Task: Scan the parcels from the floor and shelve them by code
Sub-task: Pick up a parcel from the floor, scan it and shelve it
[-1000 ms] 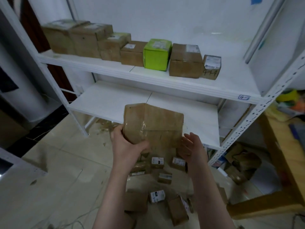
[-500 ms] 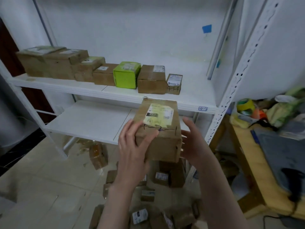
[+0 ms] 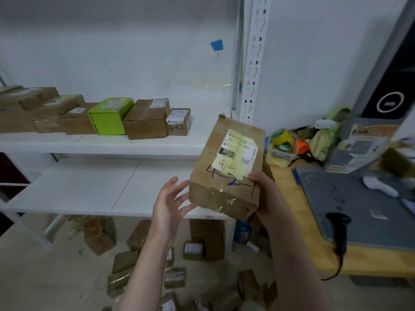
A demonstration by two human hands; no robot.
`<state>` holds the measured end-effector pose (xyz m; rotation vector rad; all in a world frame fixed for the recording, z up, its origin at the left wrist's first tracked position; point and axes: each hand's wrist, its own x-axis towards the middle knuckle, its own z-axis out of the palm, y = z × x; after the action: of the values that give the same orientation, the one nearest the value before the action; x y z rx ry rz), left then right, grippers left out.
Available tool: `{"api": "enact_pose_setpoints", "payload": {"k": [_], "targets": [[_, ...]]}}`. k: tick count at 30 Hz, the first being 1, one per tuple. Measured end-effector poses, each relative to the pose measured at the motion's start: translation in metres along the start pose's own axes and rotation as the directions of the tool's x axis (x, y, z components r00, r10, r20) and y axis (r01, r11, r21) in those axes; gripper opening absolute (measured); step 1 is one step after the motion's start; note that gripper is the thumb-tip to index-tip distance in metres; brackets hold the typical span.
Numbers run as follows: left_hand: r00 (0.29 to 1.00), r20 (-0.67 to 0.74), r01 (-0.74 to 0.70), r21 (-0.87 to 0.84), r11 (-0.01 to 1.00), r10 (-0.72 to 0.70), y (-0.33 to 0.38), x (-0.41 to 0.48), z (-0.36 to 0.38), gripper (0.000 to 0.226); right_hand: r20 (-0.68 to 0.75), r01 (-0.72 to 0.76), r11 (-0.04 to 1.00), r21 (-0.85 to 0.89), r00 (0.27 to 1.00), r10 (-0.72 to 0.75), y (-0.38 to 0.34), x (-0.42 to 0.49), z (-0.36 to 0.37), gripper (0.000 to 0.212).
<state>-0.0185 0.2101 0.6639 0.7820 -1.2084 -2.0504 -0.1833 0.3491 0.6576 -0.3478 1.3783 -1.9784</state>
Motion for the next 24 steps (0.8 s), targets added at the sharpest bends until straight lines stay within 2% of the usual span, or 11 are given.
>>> {"api": "enact_pose_setpoints", "payload": {"k": [1,3,5,9,11,14,17,19,20,22,24], "targets": [[0.995,0.015,0.100,-0.040,0.994,-0.099,-0.004,0.003,0.011,0.048,0.005,0.008,1.000,0.018,1.000,-0.009,-0.003,-0.001,-0.015,0.066],[0.972,0.067,0.226,0.007,0.974,-0.226,-0.014,0.006,0.031,0.060,0.037,0.017,0.999,0.032,0.999,-0.018,-0.006,-0.004,-0.041,0.072],[0.951,0.134,0.261,0.139,0.955,-0.280,-0.025,0.005,0.053,0.059,0.039,0.011,1.000,0.020,0.999,-0.012,-0.006,-0.005,-0.062,0.084],[0.927,0.181,0.254,0.343,0.904,-0.329,-0.043,0.001,0.095,0.033,-0.067,-0.017,0.998,0.066,0.998,0.022,-0.002,-0.010,-0.096,0.089],[0.920,0.158,0.273,0.392,0.878,-0.357,-0.052,0.002,0.112,0.029,-0.099,-0.042,0.992,0.119,0.994,0.054,0.001,-0.013,-0.112,0.083],[0.918,0.126,0.297,0.408,0.863,-0.376,-0.065,0.002,0.131,0.026,-0.109,-0.048,0.985,0.168,0.992,0.067,0.004,-0.018,-0.134,0.058],[0.914,0.093,0.327,0.408,0.853,-0.395,-0.081,0.000,0.145,0.029,-0.185,-0.048,0.992,0.117,0.980,0.070,0.008,-0.019,-0.156,0.047],[0.916,0.060,0.341,0.402,0.850,-0.396,-0.090,-0.001,0.153,0.033,-0.376,-0.027,0.995,0.091,0.925,0.060,0.017,-0.012,-0.177,0.044],[0.916,0.039,0.352,0.392,0.850,-0.398,-0.094,-0.001,0.156,0.034,-0.511,-0.012,0.997,0.079,0.858,0.051,0.023,-0.007,-0.189,0.043],[0.915,0.001,0.376,0.368,0.850,-0.405,-0.102,0.000,0.160,0.034,-0.739,-0.012,0.999,0.044,0.672,0.041,0.037,0.001,-0.215,0.048],[0.912,-0.026,0.395,0.333,0.856,-0.410,-0.108,0.001,0.163,0.031,-0.838,-0.073,0.997,-0.005,0.545,0.035,0.051,0.007,-0.241,0.056]]}}
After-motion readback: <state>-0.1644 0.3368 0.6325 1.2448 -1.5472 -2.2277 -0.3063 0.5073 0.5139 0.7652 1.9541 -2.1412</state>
